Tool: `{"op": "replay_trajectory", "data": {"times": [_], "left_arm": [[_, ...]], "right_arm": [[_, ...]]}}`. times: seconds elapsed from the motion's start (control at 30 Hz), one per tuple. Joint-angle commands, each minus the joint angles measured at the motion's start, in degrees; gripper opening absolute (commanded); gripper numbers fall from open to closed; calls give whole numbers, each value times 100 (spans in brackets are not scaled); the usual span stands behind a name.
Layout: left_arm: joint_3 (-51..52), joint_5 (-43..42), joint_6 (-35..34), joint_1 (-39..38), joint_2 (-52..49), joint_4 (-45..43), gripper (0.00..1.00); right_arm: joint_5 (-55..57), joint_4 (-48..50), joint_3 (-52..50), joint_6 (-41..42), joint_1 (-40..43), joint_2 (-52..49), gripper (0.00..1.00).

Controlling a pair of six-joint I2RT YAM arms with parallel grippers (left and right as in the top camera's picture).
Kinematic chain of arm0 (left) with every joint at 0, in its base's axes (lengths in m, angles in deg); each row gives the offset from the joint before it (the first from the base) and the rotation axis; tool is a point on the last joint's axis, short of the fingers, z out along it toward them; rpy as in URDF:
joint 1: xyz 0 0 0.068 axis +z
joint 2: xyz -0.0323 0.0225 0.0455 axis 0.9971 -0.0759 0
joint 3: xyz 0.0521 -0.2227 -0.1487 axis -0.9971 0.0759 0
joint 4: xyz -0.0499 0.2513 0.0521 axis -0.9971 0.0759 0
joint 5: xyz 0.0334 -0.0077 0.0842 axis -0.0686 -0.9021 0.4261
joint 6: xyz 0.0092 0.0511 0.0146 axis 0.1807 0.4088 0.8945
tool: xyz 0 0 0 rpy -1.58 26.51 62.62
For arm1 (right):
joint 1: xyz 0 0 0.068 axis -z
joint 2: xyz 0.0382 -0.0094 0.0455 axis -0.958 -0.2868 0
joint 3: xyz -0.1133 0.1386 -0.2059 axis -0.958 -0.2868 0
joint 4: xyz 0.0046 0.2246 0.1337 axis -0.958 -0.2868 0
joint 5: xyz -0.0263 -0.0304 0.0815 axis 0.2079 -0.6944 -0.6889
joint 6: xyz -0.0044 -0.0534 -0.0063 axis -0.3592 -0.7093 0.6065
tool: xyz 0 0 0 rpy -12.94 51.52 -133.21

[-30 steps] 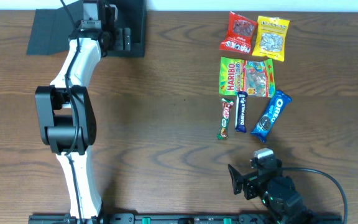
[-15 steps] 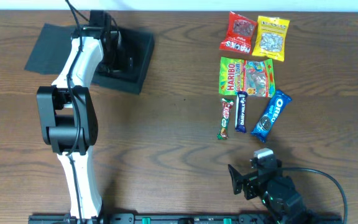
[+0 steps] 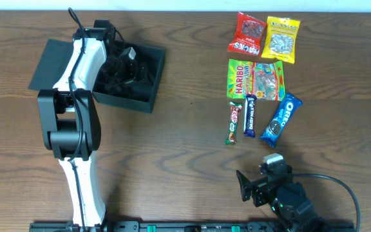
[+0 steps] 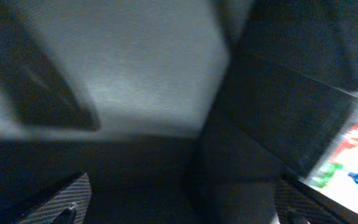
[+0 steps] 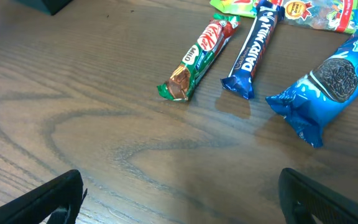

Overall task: Pack container
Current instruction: 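Reach the left gripper forward to the black box, then push the black box with the left gripper rightward toward the snacks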

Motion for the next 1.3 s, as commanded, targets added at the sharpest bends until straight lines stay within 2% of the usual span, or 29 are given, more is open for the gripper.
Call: {"op": "replay_trajectory", "data": {"times": [0.0, 0.23, 0.4, 0.6, 0.83, 1.0, 1.17, 1.27], "left_arm": [[48, -780, -42, 11, -79, 17, 95], [48, -1609, -42, 9, -79, 254, 95], [48, -1657, -57, 11, -79, 466, 95], [46, -1460, -778, 11, 63, 529, 95], [48, 177, -2024, 9, 1091, 490, 95], [50, 1532, -2413, -17, 2138, 514, 95], [365, 1899, -2529, -157, 2343, 809, 95], [1318, 2006, -3147, -192, 2332, 549, 96]], "right_arm": [[42, -7, -46, -76, 20, 33, 99], [42, -4, -46, -76, 20, 33, 99], [42, -4, -46, -74, 20, 33, 99], [39, -4, -46, -74, 20, 33, 99], [42, -4, -46, -74, 20, 33, 99], [42, -4, -46, -76, 20, 33, 99], [39, -4, -46, -76, 20, 33, 99], [42, -4, -46, -76, 20, 33, 99]]}}
